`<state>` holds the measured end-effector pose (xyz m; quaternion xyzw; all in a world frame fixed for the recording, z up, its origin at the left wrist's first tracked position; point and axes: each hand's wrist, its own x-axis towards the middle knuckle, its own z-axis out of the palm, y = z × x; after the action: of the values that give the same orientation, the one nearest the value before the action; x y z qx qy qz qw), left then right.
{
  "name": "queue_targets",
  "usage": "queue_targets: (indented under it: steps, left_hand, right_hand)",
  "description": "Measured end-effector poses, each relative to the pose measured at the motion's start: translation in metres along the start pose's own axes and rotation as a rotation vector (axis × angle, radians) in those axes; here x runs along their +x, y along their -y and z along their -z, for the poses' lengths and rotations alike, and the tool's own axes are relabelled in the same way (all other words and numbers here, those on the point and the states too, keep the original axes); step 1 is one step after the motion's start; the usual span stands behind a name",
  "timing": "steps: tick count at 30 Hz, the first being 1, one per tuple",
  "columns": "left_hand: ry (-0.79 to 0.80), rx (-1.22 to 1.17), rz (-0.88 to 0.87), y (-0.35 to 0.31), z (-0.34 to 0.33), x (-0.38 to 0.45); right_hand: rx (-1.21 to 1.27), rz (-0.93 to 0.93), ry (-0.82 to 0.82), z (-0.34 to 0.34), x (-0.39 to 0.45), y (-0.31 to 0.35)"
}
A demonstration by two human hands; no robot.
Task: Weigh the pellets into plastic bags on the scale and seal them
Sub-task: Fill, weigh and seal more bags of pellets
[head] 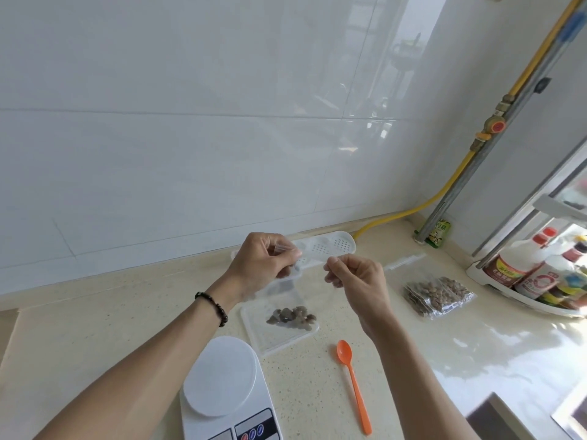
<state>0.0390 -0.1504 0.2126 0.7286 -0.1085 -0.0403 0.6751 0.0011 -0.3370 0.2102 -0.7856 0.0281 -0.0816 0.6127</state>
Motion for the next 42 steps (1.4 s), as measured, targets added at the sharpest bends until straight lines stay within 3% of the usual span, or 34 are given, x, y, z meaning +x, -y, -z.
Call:
queue_targets:
  steps: [8,14,18,21,25,29,42]
  left_hand:
    - [0.035,0.086,-0.021,0.002,-0.087,0.054]
    - [-0.032,-0.104,0.082,0.009,-0.19,0.119]
    - [-0.125,-0.199,0.179,0.029,-0.263,0.173]
    - [-0.151,-0.051,0.227,0.059,-0.309,0.211]
    - [-0.076,0.22,0.262,0.095,-0.361,0.252]
    - [-0.047,0.387,0.306,0.132,-0.395,0.284]
    - [0.022,0.667,0.272,0.179,-0.418,0.315]
  right_hand:
    - [0.176,-0.099,-0.051,0.068,0.036,-0.039]
    - [0.051,-0.252,0.167,0.166,0.079,-0.107]
    - [0.121,-0.357,0.107,0.243,0.105,-0.158]
    - [0.119,-0.411,-0.01,0.297,0.123,-0.183]
    - [-0.058,-0.438,-0.217,0.355,0.15,-0.209]
    - [-0.23,-0.476,-0.326,0.386,0.178,-0.242]
    - [-0.646,-0.515,-0.221,0.391,0.201,-0.298]
